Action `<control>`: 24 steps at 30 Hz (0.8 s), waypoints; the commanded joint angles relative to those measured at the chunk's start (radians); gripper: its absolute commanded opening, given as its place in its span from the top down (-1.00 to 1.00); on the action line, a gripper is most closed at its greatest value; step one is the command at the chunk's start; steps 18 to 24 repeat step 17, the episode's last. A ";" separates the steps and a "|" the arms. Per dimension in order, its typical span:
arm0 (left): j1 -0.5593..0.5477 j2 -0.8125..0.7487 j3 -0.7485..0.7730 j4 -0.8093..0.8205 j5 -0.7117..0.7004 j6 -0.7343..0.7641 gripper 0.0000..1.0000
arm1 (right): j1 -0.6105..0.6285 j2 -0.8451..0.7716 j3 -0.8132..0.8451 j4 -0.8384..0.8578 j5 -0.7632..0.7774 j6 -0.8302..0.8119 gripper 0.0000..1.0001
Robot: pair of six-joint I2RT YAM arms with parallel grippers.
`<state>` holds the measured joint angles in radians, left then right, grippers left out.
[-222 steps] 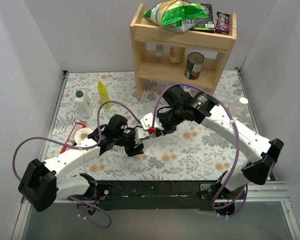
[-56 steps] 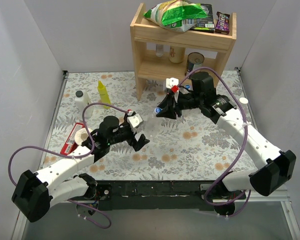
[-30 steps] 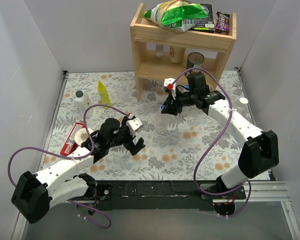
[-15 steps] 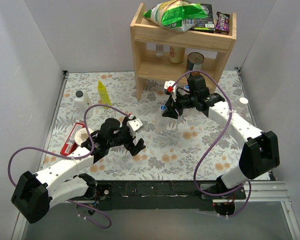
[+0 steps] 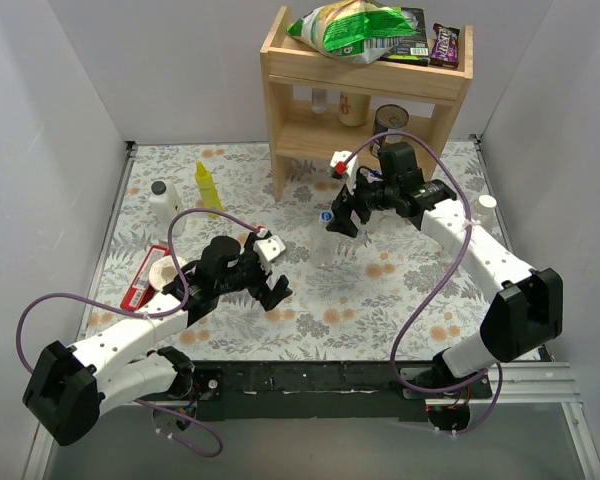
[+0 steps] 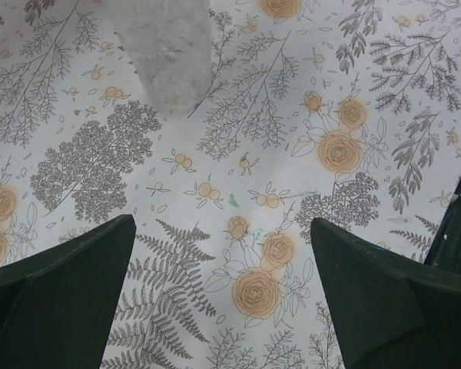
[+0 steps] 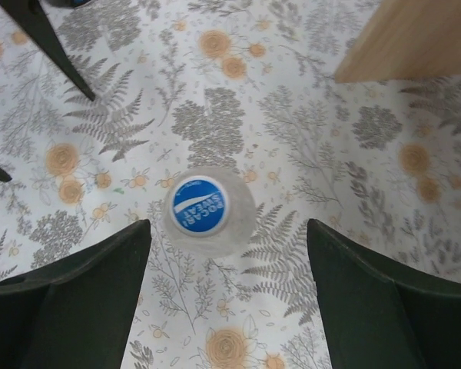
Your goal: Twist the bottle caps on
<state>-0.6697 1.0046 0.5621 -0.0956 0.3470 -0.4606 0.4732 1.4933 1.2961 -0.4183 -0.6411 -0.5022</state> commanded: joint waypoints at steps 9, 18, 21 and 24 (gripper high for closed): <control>0.079 0.037 0.096 0.146 -0.388 -0.243 -0.96 | 0.001 -0.202 0.137 -0.070 0.593 0.303 -0.91; 0.192 0.086 0.280 0.106 -0.293 -0.328 -0.96 | 0.001 -0.200 0.219 -0.143 0.793 0.376 -0.91; 0.192 0.086 0.280 0.106 -0.293 -0.328 -0.96 | 0.001 -0.200 0.219 -0.143 0.793 0.376 -0.91; 0.192 0.086 0.280 0.106 -0.293 -0.328 -0.96 | 0.001 -0.200 0.219 -0.143 0.793 0.376 -0.91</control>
